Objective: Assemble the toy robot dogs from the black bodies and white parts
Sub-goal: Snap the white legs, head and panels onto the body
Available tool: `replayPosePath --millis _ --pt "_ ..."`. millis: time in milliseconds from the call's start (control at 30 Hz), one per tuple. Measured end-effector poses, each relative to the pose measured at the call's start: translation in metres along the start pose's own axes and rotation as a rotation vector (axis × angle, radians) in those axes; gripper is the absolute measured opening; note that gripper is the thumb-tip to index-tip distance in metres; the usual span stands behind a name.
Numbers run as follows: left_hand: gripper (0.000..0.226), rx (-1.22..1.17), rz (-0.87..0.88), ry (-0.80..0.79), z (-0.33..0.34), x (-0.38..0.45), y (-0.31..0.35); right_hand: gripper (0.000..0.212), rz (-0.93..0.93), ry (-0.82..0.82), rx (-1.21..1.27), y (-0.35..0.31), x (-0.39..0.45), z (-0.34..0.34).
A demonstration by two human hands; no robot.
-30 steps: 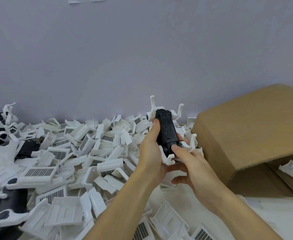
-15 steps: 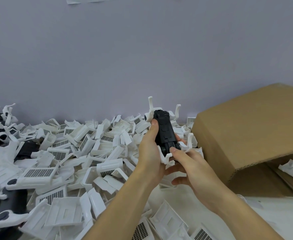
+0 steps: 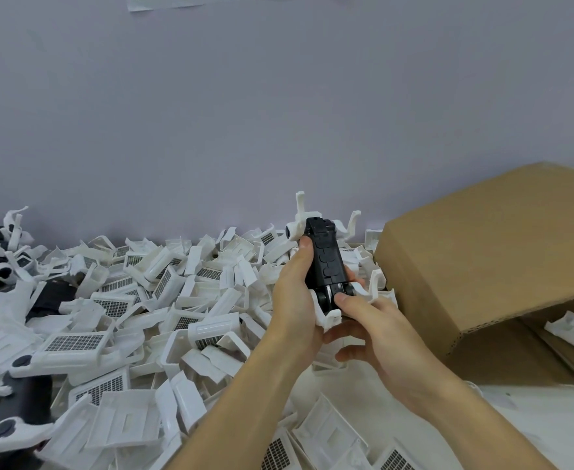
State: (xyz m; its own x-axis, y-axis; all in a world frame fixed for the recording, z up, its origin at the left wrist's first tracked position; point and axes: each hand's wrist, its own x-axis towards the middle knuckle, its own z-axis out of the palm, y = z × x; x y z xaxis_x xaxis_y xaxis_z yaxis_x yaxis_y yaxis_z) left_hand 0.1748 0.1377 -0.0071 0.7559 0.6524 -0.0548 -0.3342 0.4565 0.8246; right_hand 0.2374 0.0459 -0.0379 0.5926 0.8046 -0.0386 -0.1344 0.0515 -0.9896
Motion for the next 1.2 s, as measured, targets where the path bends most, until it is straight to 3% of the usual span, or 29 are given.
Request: replayPosePath --millis 233,733,1200 --pt "0.046 -0.026 -0.017 0.033 -0.0004 -0.0009 0.0015 0.015 -0.017 0.007 -0.039 -0.0006 -0.0018 -0.0009" --pt "0.043 0.06 0.001 0.008 0.0009 -0.0004 0.0019 0.024 -0.024 0.02 -0.053 -0.0017 -0.0032 0.0008" --pt "0.044 0.011 -0.021 0.008 0.0005 -0.0002 0.002 0.014 -0.039 0.045 -0.059 -0.0034 -0.0058 0.0015"
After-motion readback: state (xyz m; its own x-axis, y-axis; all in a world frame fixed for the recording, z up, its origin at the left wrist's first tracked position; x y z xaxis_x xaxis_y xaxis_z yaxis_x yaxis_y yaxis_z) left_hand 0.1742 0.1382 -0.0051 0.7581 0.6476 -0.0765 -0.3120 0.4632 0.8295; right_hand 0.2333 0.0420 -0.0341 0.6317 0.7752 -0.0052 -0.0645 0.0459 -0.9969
